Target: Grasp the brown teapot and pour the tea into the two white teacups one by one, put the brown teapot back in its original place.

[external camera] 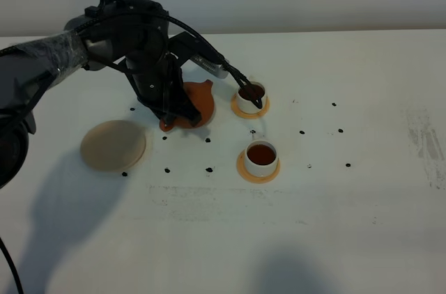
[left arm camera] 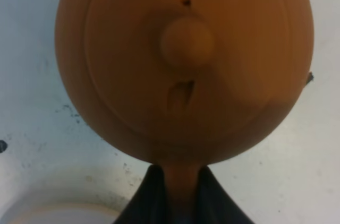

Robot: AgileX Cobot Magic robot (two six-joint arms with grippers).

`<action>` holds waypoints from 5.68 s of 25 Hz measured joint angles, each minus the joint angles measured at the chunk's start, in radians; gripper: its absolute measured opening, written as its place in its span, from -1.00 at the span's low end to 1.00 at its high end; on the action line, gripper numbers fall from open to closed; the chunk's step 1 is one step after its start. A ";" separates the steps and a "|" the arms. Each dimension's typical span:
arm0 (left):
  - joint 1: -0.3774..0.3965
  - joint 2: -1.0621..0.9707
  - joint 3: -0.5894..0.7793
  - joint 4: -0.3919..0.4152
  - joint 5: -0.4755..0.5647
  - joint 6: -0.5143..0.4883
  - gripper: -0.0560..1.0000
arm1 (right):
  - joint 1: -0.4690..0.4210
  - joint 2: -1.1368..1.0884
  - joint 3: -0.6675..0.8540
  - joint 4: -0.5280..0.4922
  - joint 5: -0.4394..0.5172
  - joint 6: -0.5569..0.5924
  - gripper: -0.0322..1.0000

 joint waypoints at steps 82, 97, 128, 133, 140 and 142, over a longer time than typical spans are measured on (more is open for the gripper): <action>0.240 -0.381 0.648 -0.065 -0.258 -0.055 -0.67 | 0.000 0.000 0.000 0.001 0.000 0.000 -0.09; 0.240 -0.381 0.648 -0.065 -0.237 -0.055 -0.25 | 0.000 0.000 0.000 0.001 0.000 0.000 -0.09; 0.326 -1.212 0.790 -0.062 -0.016 -0.185 0.06 | 0.000 0.000 0.000 0.001 0.000 0.000 -0.09; 0.326 -1.427 0.989 -0.051 0.034 -0.245 0.06 | 0.000 0.000 0.000 0.001 0.000 0.000 -0.09; 0.326 -1.789 1.219 -0.064 -0.015 -0.265 0.06 | 0.000 0.000 0.000 0.001 0.000 0.000 -0.09; 0.326 -1.865 1.254 -0.064 -0.002 -0.269 0.06 | 0.000 0.000 0.000 0.001 0.000 0.000 -0.09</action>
